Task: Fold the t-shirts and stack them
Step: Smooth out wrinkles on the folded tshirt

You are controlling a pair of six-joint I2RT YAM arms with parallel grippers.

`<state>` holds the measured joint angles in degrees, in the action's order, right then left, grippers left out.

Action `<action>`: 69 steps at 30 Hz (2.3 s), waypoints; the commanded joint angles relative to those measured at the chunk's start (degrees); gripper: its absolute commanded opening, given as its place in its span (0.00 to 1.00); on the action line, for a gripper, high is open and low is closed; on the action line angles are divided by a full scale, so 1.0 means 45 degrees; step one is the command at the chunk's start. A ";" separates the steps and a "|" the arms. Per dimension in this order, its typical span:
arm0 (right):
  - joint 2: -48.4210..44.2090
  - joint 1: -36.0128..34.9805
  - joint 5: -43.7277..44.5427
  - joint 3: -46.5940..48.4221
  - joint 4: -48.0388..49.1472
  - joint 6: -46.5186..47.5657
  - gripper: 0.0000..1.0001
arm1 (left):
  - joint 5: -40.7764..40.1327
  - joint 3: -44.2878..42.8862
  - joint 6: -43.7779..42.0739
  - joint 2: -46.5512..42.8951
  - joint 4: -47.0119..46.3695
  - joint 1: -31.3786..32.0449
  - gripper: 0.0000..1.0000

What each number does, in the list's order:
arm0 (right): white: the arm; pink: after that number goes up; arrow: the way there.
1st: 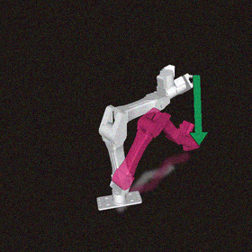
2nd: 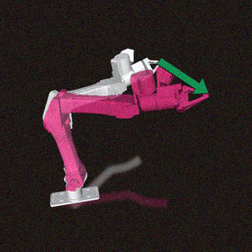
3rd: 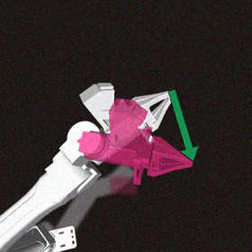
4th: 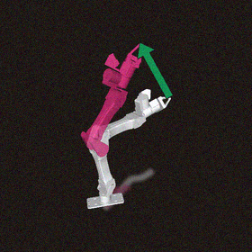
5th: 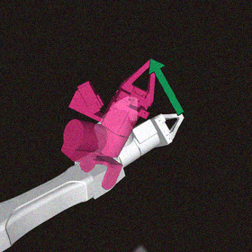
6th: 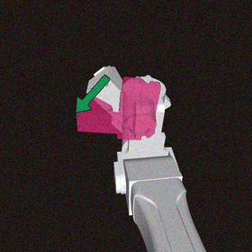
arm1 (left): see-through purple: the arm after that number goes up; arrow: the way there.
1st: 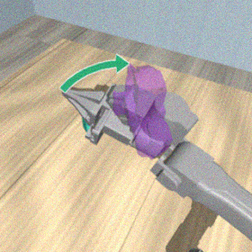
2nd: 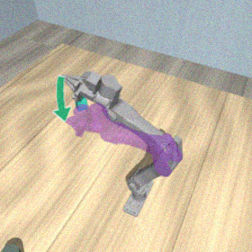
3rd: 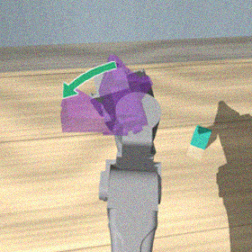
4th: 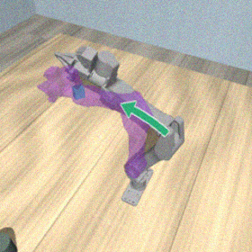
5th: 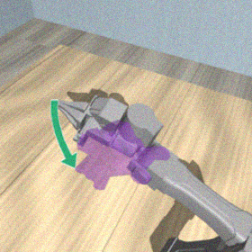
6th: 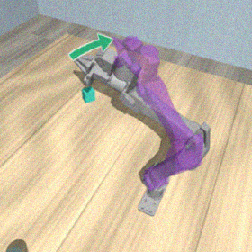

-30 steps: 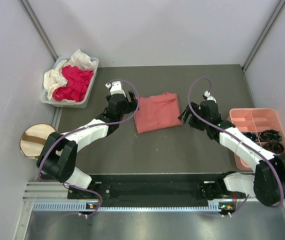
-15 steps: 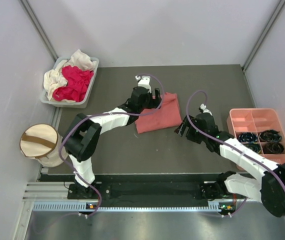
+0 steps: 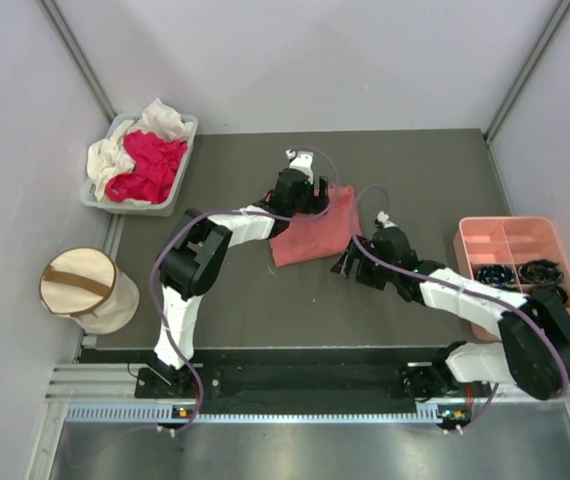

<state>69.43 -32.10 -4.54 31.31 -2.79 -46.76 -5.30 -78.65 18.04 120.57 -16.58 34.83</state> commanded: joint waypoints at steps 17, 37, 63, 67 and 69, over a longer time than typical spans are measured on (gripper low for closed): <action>0.4453 -0.0719 -0.0692 0.2768 0.2514 0.0001 0.80 | 0.1119 -0.2520 0.0345 0.1505 -0.0847 -0.1860 0.88; 0.5526 -0.0525 0.0344 0.3999 0.1947 0.0353 0.80 | -0.0851 0.0151 0.1380 0.0981 0.0500 -0.2173 0.87; 0.7969 0.1858 -0.0534 0.6478 0.1090 0.1426 0.81 | -0.2669 0.6304 0.5302 -0.4117 0.4972 -0.0359 0.84; 0.8400 0.2152 -0.0691 0.7279 0.0679 0.1797 0.81 | -0.3176 0.7145 0.6204 -0.4840 0.5635 0.0850 0.84; 0.8166 0.2172 -0.0517 0.7203 0.0639 0.1915 0.81 | -0.3528 0.7516 0.6652 -0.5405 0.6258 0.1048 0.84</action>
<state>106.43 -22.94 -7.44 61.58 2.20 -40.97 -21.89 -49.71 40.64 97.91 -1.23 36.82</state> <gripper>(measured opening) 0.808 0.841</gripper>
